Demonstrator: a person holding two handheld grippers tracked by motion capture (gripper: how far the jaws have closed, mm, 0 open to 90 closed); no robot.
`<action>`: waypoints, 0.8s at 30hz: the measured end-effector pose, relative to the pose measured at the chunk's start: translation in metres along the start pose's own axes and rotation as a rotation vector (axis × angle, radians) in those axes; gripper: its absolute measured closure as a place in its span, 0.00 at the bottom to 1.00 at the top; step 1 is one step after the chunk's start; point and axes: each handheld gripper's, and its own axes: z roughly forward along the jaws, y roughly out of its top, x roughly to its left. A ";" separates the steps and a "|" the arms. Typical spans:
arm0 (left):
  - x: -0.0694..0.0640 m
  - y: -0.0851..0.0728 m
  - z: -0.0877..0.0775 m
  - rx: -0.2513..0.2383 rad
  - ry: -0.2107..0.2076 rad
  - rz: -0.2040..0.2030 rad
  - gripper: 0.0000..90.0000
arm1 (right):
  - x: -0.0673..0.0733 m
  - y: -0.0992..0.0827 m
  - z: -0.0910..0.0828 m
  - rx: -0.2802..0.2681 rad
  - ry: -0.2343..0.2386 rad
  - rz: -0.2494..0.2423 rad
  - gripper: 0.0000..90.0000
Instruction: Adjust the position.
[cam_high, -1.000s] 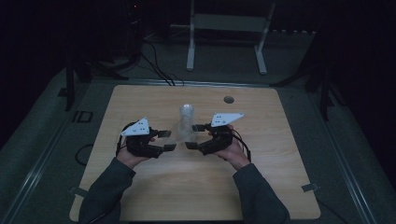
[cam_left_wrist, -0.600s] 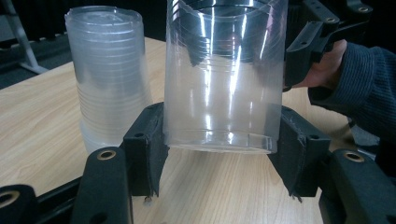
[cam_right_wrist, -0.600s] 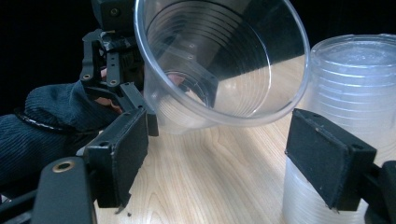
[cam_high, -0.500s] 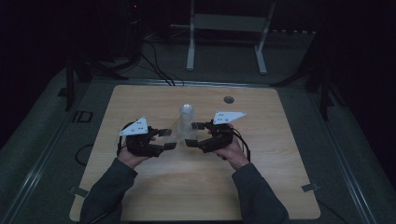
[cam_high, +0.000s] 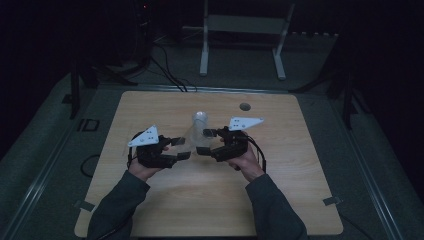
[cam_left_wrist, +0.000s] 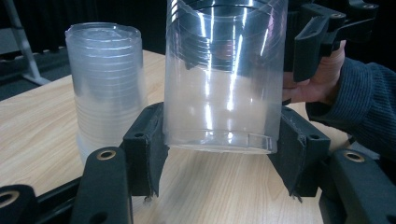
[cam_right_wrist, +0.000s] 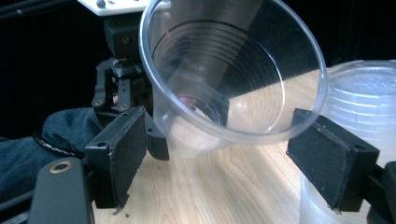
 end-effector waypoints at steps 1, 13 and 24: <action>0.000 0.000 0.000 -0.002 0.000 -0.001 0.45 | 0.000 0.000 0.000 -0.005 0.003 0.004 0.22; -0.001 -0.001 0.003 -0.034 -0.029 -0.015 0.45 | -0.002 0.003 0.003 -0.083 0.072 0.052 0.22; -0.003 0.000 0.005 -0.015 -0.032 0.002 0.45 | -0.002 0.003 0.005 -0.099 0.093 0.057 0.32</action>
